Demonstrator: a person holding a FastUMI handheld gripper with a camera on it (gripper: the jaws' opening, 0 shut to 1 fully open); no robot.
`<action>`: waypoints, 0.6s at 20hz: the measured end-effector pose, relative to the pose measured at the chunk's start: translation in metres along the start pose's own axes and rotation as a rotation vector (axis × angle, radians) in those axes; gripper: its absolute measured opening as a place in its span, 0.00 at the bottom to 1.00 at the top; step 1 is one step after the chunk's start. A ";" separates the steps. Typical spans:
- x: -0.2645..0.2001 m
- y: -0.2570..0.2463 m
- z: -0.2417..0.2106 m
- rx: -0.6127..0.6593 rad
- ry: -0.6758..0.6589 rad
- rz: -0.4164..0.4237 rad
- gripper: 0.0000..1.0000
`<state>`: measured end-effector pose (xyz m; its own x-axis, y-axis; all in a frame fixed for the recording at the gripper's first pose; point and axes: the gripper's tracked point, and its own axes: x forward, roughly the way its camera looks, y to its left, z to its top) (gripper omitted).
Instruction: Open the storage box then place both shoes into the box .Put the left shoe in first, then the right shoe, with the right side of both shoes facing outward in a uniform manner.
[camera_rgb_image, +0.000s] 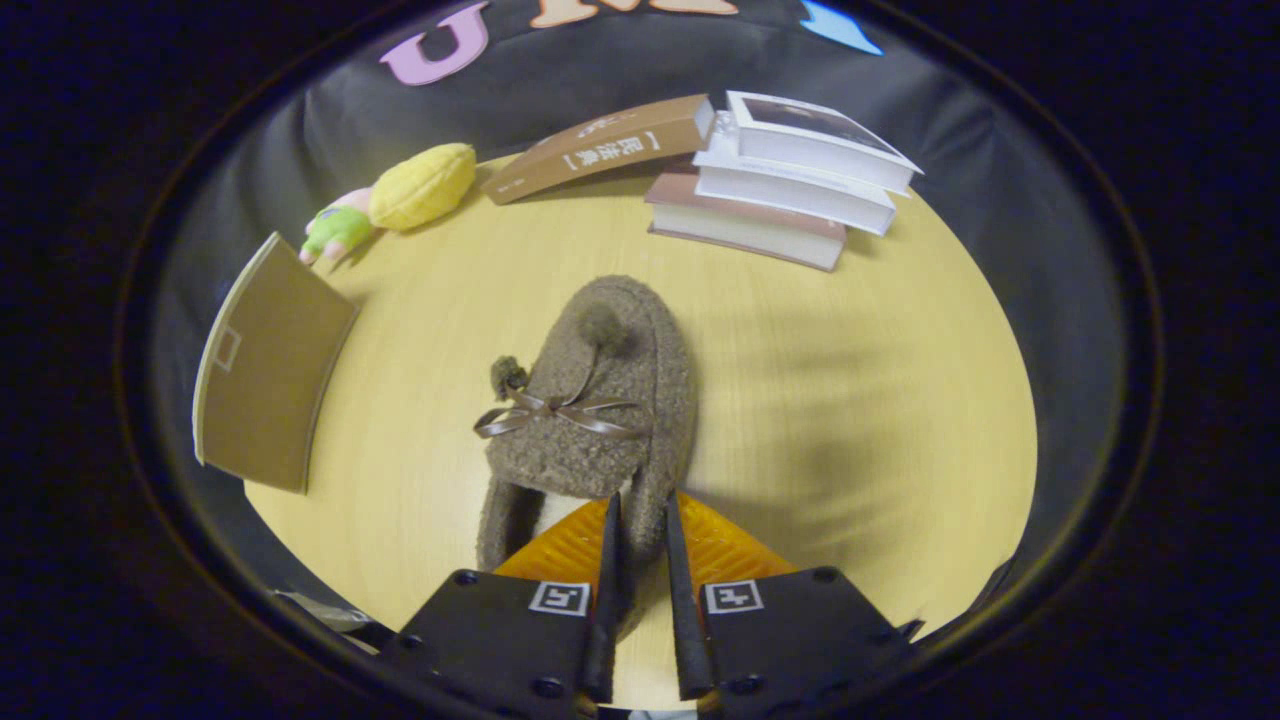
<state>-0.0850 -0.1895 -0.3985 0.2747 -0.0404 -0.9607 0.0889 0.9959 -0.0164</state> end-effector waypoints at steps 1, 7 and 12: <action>0.000 -0.001 -0.002 0.028 0.018 -0.001 0.05; -0.030 0.034 0.017 0.280 -0.011 0.112 0.03; -0.077 0.105 0.045 0.337 -0.075 0.214 0.03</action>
<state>-0.0534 -0.0857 -0.3139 0.3888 0.1471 -0.9095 0.3277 0.9005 0.2858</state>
